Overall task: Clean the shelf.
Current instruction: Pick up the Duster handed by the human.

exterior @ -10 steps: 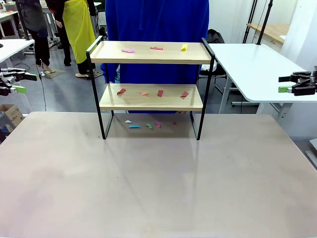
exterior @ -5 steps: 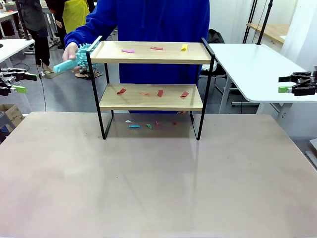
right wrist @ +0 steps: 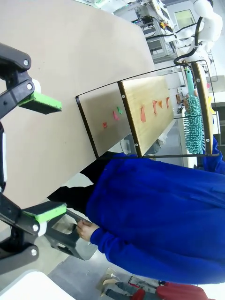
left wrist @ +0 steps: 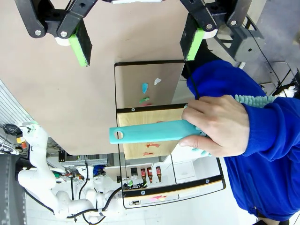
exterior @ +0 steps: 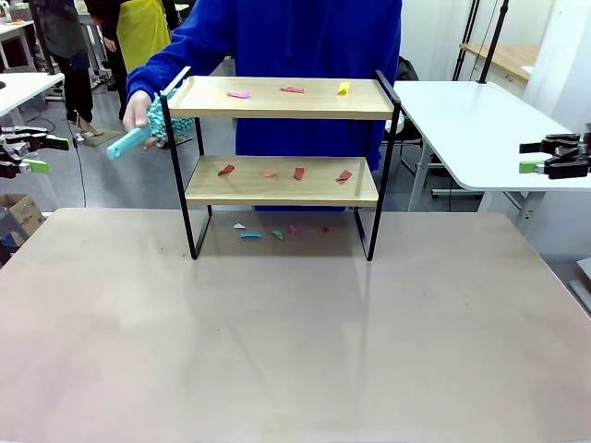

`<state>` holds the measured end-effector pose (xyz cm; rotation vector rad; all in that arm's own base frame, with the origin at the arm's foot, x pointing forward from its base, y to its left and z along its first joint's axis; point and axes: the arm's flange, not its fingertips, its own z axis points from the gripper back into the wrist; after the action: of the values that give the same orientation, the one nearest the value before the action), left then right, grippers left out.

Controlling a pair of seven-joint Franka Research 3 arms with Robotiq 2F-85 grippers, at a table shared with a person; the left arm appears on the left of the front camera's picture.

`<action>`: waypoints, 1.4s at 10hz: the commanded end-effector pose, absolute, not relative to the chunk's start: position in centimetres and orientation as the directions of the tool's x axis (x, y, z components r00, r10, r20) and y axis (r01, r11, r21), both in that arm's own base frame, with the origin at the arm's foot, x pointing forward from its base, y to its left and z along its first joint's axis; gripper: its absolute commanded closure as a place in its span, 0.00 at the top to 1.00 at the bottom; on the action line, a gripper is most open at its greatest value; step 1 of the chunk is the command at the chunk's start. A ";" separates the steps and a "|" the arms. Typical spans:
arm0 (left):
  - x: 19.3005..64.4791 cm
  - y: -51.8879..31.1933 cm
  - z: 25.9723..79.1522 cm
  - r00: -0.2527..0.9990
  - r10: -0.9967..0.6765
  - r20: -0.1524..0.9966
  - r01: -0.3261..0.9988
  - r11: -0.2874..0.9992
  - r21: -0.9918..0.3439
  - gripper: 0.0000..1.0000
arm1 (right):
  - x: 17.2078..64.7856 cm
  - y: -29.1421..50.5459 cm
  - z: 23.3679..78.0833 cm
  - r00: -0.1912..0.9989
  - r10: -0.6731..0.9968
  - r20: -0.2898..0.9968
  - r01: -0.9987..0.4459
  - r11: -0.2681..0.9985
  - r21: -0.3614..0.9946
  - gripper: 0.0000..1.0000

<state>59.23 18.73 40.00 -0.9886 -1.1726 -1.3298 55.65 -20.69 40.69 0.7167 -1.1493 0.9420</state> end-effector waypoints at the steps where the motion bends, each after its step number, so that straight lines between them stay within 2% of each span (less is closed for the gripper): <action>1: 59.1 18.7 40.2 -0.104 -0.180 0.978 0.993 0.037 0.112 1.00 | 55.4 -20.1 41.3 0.145 0.244 0.959 -0.887 0.462 0.016 1.00; 9: 59.2 18.7 40.0 -0.101 -0.181 0.978 0.993 0.038 0.110 1.00 | 55.4 -20.1 41.3 0.145 0.244 0.959 -0.887 0.462 0.016 1.00; 11: 58.1 18.0 46.2 -0.006 -0.243 0.970 0.994 0.107 0.033 1.00 | 55.4 -20.1 41.3 0.145 0.244 0.959 -0.887 0.462 0.016 1.00; 14: 55.7 13.7 54.6 0.229 -0.393 0.891 0.937 0.338 -0.091 1.00 | 55.4 -20.1 41.3 0.145 0.244 0.959 -0.887 0.462 0.016 1.00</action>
<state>57.67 16.92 53.65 -0.7838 -1.0141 -1.1196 55.63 -20.71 40.71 0.7184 -1.1523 0.9373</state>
